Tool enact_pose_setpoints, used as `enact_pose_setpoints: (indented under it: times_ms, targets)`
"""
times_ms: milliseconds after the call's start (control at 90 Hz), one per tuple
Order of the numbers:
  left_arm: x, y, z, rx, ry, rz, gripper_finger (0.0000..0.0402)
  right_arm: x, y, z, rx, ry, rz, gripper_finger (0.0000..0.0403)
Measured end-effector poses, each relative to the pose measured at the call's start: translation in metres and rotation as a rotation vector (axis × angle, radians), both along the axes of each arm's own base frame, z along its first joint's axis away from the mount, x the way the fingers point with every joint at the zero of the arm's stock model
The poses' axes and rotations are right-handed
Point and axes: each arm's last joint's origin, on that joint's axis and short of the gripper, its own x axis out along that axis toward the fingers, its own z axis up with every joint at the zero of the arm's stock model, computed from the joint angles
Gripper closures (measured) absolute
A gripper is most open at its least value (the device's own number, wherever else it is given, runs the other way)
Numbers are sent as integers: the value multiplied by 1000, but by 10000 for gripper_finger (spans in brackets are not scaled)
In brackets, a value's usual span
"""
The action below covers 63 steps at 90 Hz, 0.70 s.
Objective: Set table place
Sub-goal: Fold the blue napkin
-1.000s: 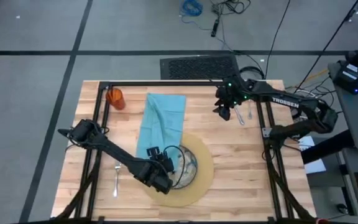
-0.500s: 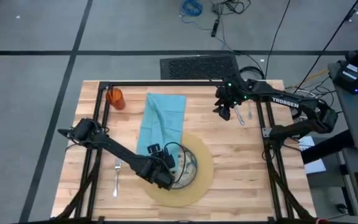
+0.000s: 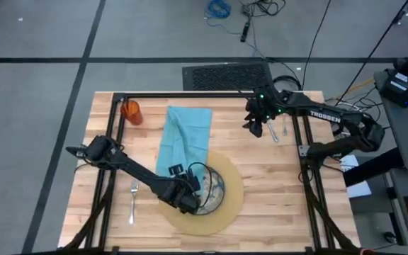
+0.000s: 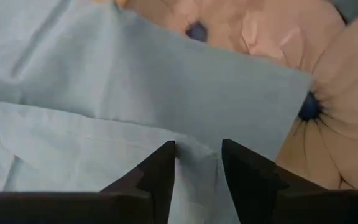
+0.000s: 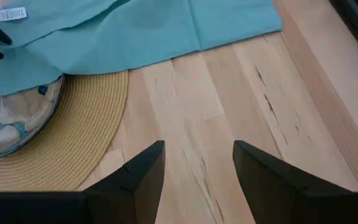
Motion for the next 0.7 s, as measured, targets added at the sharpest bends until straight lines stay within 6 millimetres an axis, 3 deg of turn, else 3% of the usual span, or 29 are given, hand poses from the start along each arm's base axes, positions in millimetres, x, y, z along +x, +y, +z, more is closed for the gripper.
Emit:
enact_pose_setpoints:
  times_ms: [100, 489, 567, 700]
  targets:
    - [1, 0, -8, 10, 21, 0, 283, 0, 0, 0, -2, 0, 3, 222]
    - [-3, 1, -4, 68, 3, 42, 287, 0, 0, 0, -7, 1, 8, 222]
    - [-3, 1, -3, 83, -7, 58, 309, 0, 0, 0, -9, 1, 11, 222]
    - [-5, -2, -3, 93, -25, 70, 383, 0, 0, 0, -9, 1, 10, 222]
